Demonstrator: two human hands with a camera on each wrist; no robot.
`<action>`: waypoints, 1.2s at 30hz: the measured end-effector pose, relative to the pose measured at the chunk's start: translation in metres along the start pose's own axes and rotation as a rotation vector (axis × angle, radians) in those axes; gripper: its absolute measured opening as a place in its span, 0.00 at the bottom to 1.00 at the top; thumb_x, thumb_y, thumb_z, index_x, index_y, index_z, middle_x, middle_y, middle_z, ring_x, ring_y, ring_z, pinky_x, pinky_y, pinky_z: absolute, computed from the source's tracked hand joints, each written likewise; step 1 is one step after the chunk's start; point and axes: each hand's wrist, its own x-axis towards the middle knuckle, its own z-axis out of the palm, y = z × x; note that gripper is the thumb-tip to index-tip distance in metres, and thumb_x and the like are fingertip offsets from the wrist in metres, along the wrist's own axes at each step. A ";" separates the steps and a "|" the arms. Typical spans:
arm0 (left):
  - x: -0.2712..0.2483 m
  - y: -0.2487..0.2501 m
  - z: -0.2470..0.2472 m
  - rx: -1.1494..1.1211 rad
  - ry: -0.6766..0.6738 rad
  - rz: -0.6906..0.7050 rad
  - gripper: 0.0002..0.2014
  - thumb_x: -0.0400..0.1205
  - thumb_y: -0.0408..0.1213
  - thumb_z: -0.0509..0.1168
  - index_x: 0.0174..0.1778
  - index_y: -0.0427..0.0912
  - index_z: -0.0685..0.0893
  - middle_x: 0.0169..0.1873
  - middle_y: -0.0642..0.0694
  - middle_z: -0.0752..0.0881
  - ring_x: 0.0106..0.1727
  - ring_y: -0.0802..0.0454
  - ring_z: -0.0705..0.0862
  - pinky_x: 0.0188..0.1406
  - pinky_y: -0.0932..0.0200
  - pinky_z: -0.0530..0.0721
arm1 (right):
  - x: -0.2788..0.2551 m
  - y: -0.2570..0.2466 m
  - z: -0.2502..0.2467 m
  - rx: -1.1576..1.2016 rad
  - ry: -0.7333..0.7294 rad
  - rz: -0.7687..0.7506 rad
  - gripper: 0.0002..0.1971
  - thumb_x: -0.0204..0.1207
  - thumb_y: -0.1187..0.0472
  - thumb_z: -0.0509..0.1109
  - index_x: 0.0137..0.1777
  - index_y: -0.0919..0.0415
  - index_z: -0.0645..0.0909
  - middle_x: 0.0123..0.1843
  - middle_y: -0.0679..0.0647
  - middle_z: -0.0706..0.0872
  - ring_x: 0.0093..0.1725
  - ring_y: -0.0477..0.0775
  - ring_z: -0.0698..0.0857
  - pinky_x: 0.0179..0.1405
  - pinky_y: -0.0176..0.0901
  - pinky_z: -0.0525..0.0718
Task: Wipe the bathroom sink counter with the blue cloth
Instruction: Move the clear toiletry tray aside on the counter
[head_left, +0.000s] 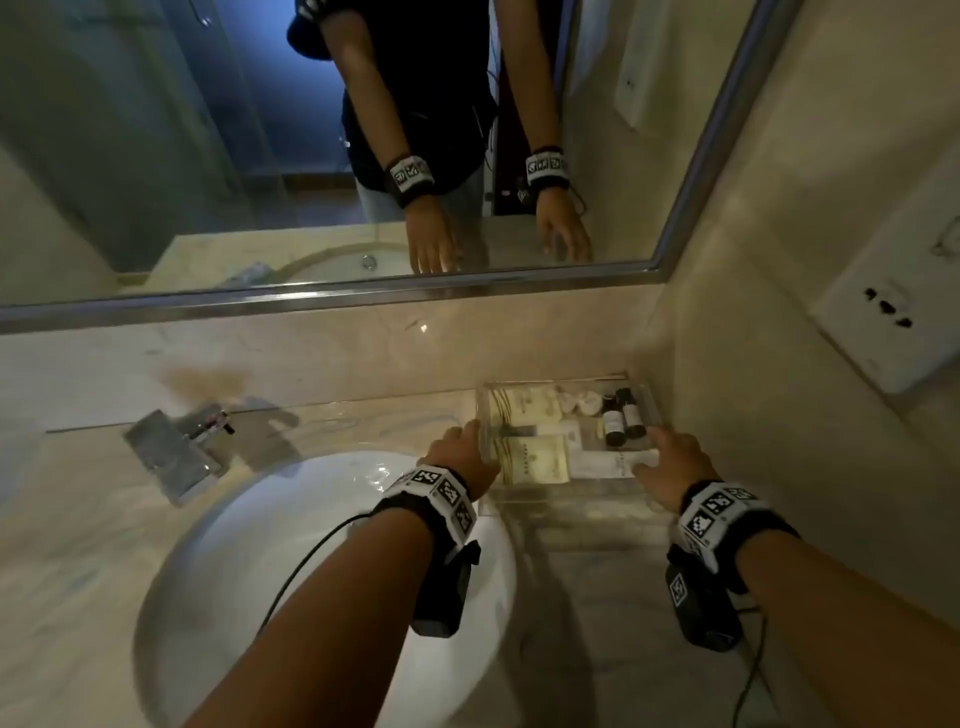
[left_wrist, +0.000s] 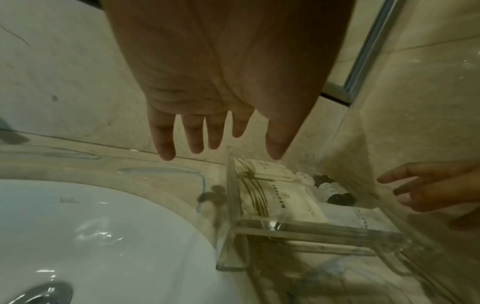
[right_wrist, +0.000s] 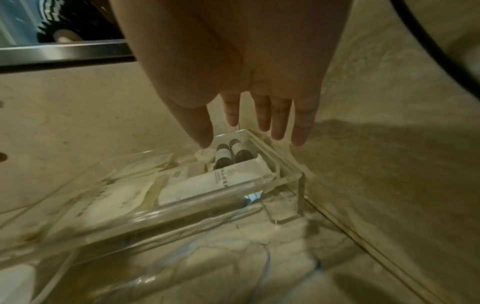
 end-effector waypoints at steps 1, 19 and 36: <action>0.004 0.000 0.001 -0.010 -0.004 -0.005 0.32 0.82 0.45 0.62 0.80 0.46 0.58 0.75 0.40 0.68 0.73 0.38 0.72 0.71 0.41 0.73 | 0.003 0.000 0.000 -0.006 0.005 0.002 0.32 0.78 0.51 0.64 0.80 0.52 0.56 0.80 0.61 0.59 0.76 0.66 0.66 0.73 0.54 0.70; 0.067 -0.008 0.045 -0.361 -0.018 -0.114 0.46 0.78 0.45 0.71 0.83 0.46 0.45 0.70 0.36 0.77 0.69 0.39 0.78 0.69 0.48 0.77 | 0.044 0.006 0.011 0.073 0.000 0.020 0.46 0.69 0.48 0.74 0.81 0.58 0.52 0.78 0.63 0.60 0.76 0.65 0.65 0.77 0.52 0.66; 0.061 -0.031 0.050 -0.573 -0.019 -0.252 0.47 0.73 0.54 0.72 0.82 0.56 0.50 0.74 0.33 0.65 0.72 0.30 0.70 0.70 0.38 0.74 | 0.056 0.022 0.023 0.379 -0.156 0.101 0.64 0.46 0.40 0.84 0.80 0.52 0.51 0.80 0.57 0.65 0.75 0.62 0.69 0.74 0.60 0.70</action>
